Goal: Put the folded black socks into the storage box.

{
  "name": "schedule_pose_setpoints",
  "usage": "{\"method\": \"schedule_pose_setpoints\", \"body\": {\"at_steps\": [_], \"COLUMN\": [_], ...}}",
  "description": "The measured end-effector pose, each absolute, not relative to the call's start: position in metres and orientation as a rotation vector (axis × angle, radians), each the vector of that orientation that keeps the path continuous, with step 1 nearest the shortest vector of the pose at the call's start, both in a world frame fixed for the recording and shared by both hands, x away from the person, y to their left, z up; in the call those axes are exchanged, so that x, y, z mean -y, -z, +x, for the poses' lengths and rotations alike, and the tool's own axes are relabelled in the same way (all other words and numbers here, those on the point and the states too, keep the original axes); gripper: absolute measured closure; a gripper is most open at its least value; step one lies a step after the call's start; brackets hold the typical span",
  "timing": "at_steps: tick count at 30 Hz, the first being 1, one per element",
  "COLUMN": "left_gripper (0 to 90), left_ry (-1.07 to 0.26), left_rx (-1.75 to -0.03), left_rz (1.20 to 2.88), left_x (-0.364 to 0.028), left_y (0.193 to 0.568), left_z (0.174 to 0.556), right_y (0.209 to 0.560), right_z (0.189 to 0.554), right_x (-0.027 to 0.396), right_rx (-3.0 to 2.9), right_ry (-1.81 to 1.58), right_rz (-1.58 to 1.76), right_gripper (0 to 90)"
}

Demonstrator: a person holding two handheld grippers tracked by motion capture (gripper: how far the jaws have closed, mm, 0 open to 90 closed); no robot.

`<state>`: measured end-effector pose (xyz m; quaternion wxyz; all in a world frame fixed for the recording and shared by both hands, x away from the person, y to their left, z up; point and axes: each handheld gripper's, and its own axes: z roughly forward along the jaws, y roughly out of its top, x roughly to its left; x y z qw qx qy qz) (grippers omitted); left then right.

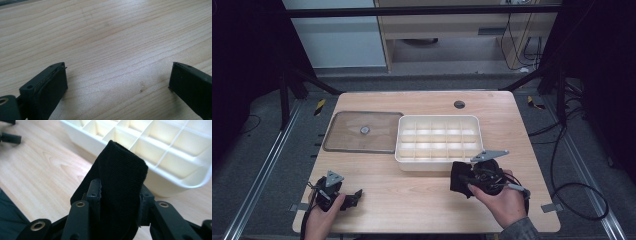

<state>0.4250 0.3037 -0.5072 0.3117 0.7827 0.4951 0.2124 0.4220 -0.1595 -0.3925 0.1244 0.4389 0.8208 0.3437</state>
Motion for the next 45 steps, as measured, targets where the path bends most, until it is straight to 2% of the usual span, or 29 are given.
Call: {"method": "schedule_pose_setpoints", "body": {"at_steps": [9, 18, 33, 45], "left_gripper": [0.0, 0.0, 0.0, 0.0], "left_ry": [-0.568, -0.564, -0.551, -0.551], "left_rx": [-1.299, -1.295, -1.267, -1.277], "left_rz": [2.053, 2.052, 2.067, 2.059], "left_x": [-0.303, -0.302, -0.303, -0.302], "left_y": [0.509, 0.509, 0.509, 0.509], "left_z": [0.424, 0.427, 0.446, 0.443], "right_y": [0.368, 0.356, 0.341, 0.339], "right_z": [0.433, 0.461, 0.503, 0.51], "right_x": [0.181, 0.203, 0.207, 0.206], "right_rx": [-2.328, -2.265, -2.201, -2.199], "right_ry": [-1.001, -1.007, -0.934, -0.908], "right_rz": [1.295, 1.379, 1.41, 1.367], "right_gripper": [63.7, 63.7, 63.6, 63.6]}}
